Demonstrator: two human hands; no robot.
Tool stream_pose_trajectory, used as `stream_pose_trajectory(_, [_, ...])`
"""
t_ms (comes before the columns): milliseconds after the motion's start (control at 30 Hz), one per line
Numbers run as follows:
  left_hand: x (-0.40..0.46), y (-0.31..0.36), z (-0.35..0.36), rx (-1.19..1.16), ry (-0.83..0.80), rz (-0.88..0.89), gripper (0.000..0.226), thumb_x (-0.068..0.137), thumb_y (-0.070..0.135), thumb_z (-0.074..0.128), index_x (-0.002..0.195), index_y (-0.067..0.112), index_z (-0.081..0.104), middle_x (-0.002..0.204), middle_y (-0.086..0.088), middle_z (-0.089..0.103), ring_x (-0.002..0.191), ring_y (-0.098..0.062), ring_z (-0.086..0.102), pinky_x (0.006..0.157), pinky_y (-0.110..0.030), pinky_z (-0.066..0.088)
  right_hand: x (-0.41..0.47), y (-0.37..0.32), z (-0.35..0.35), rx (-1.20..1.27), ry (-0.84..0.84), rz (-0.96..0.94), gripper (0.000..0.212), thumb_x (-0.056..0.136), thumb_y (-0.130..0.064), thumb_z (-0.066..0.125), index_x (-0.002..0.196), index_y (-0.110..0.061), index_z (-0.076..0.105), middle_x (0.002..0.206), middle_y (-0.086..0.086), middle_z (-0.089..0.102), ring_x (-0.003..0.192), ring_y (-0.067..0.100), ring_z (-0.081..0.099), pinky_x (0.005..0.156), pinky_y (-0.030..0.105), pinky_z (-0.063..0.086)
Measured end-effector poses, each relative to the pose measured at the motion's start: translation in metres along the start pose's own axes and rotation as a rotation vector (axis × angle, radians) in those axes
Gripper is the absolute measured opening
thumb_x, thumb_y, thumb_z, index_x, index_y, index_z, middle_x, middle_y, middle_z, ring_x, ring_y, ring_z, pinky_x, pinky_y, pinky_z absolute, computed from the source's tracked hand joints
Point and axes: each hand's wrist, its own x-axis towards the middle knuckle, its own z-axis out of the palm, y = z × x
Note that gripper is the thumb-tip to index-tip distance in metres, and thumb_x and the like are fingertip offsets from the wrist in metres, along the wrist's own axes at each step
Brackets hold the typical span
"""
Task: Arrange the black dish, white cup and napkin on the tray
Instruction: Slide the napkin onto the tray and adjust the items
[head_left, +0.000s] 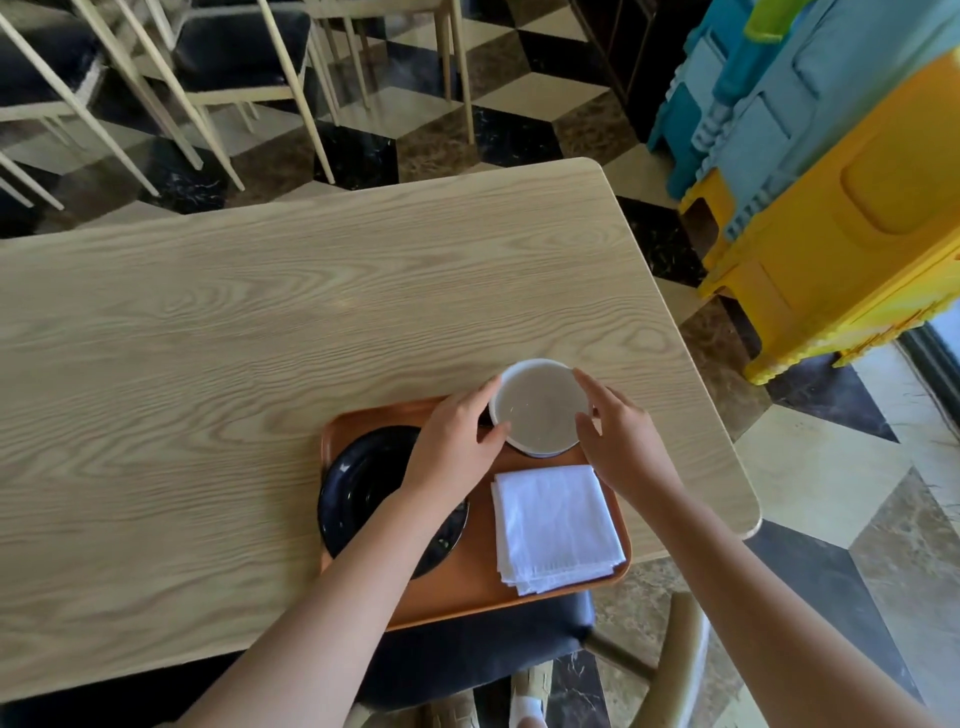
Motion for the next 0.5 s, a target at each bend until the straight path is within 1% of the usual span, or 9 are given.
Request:
stream_pose_trajectory(167, [-0.013,-0.004,-0.002,-0.042,0.046,-0.026,0.054,0.085,0.018,0.064,0.136,0.014,0.044,0.130,-0.005,0.058,0.123,-0.017,0.049,0.096,-0.013,0.029,0.000,-0.005,0.001,0.014,-0.019,-0.040,0.053,0.088,-0.003,0.046,0.139,-0.016,0.040,0.121,0.012,0.059,0.104,0.027,0.056,0.074,0.023,0.037])
stream_pose_trajectory(267, [-0.020,-0.004,-0.003,-0.049,0.052,-0.033,0.057,0.085,0.019,0.065,0.137,0.014,0.043,0.129,-0.004,0.058,0.121,-0.017,0.050,0.095,-0.014,0.030,0.001,-0.007,0.003,0.015,-0.018,-0.061,0.051,0.088,-0.001,0.044,0.138,-0.015,0.041,0.129,0.011,0.056,0.111,0.027,0.054,0.079,0.023,0.038])
stream_pose_trajectory(300, [-0.021,-0.004,-0.003,-0.054,0.053,-0.035,0.057,0.085,0.019,0.065,0.137,0.015,0.042,0.130,-0.004,0.057,0.118,-0.019,0.052,0.094,-0.016,0.033,0.001,-0.007,0.003,0.016,-0.020,-0.065,0.051,0.088,-0.001,0.044,0.138,-0.015,0.041,0.132,0.010,0.055,0.114,0.027,0.053,0.081,0.023,0.038])
stream_pose_trajectory(400, [-0.024,-0.002,-0.004,-0.056,0.055,-0.054,0.058,0.085,0.021,0.065,0.138,0.017,0.041,0.128,-0.004,0.058,0.098,-0.027,0.059,0.088,-0.021,0.041,0.001,-0.007,0.004,0.021,-0.018,-0.079,0.051,0.088,0.000,0.043,0.138,-0.014,0.041,0.133,0.010,0.054,0.116,0.027,0.052,0.085,0.025,0.040])
stream_pose_trajectory(433, [-0.024,-0.002,-0.004,-0.054,0.055,-0.057,0.058,0.085,0.021,0.065,0.138,0.017,0.041,0.128,-0.004,0.058,0.095,-0.028,0.059,0.087,-0.021,0.041,0.002,-0.007,0.004,0.025,-0.017,-0.078,0.051,0.088,-0.001,0.043,0.138,-0.014,0.041,0.134,0.010,0.053,0.117,0.027,0.052,0.087,0.026,0.041])
stream_pose_trajectory(500, [-0.024,-0.002,-0.003,-0.047,0.041,-0.062,0.058,0.086,0.020,0.064,0.138,0.016,0.040,0.127,-0.004,0.058,0.096,-0.027,0.059,0.085,-0.017,0.038,0.002,-0.006,0.005,0.029,-0.015,-0.077,0.051,0.088,-0.001,0.044,0.138,-0.015,0.041,0.135,0.009,0.053,0.117,0.027,0.051,0.087,0.027,0.041])
